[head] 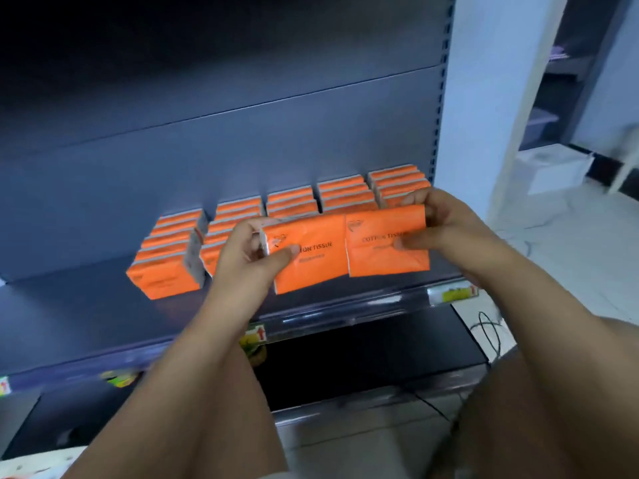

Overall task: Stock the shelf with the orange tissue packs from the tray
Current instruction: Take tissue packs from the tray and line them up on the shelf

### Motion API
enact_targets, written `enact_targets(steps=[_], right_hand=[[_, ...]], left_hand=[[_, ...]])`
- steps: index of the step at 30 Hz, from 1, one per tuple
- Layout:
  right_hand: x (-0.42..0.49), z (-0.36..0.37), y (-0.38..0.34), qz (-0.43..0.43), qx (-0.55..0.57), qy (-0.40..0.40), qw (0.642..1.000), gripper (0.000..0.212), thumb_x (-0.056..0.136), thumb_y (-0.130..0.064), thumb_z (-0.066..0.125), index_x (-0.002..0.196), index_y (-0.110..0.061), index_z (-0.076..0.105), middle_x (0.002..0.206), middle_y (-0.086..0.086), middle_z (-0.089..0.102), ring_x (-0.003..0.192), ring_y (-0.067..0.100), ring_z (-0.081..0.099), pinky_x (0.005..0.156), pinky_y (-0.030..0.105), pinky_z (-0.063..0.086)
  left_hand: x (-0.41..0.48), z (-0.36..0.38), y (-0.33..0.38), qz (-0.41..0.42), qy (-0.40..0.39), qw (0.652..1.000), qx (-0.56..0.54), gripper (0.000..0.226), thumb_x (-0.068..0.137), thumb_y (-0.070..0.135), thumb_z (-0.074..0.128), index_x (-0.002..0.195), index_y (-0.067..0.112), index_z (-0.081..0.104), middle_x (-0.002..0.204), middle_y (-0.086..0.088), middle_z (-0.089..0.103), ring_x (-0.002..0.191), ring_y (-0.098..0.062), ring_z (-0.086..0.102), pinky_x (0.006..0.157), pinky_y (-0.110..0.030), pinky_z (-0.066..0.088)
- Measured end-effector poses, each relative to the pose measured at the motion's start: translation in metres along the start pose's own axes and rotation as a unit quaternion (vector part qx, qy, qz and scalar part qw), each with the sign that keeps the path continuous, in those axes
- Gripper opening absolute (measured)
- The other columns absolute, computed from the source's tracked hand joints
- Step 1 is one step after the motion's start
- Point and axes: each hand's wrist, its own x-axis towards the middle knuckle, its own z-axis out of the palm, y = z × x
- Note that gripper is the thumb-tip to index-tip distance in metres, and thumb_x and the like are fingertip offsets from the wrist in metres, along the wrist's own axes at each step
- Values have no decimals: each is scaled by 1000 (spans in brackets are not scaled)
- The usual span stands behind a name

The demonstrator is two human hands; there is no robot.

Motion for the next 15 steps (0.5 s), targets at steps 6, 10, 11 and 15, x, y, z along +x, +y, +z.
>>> enact_targets(steps=[6,10,11,15], right_hand=[[5,-56,21,6,-239,110,965,51,64,1,85,98,-27,60,94,-5,68,81,18,63,75,40,55],[19,-71,40,-10,-344,92,934,55,73,-1,75,117,-31,61,103,2,67,90,23,64,77,38,55],[23,-74,45,-19,-375,85,923,53,73,-1,73,117,-29,63,103,4,68,91,25,64,78,38,55],[43,-80,61,-23,-459,70,885,46,74,0,66,111,-27,66,102,7,65,95,31,63,83,43,54]], left_hand=[[28,59,-24,11,-56,995,82,41,81,0,83,105,27,64,92,-27,67,76,-22,62,75,-44,54],[49,83,-42,2,-52,987,151,41,78,8,87,96,33,60,92,-8,72,81,-21,70,76,-45,61],[53,87,-46,0,-53,984,169,41,78,10,88,96,32,59,95,-7,72,84,-24,71,77,-47,61],[65,100,-55,31,-50,970,237,45,76,18,88,105,34,58,88,6,65,78,-10,63,74,-37,57]])
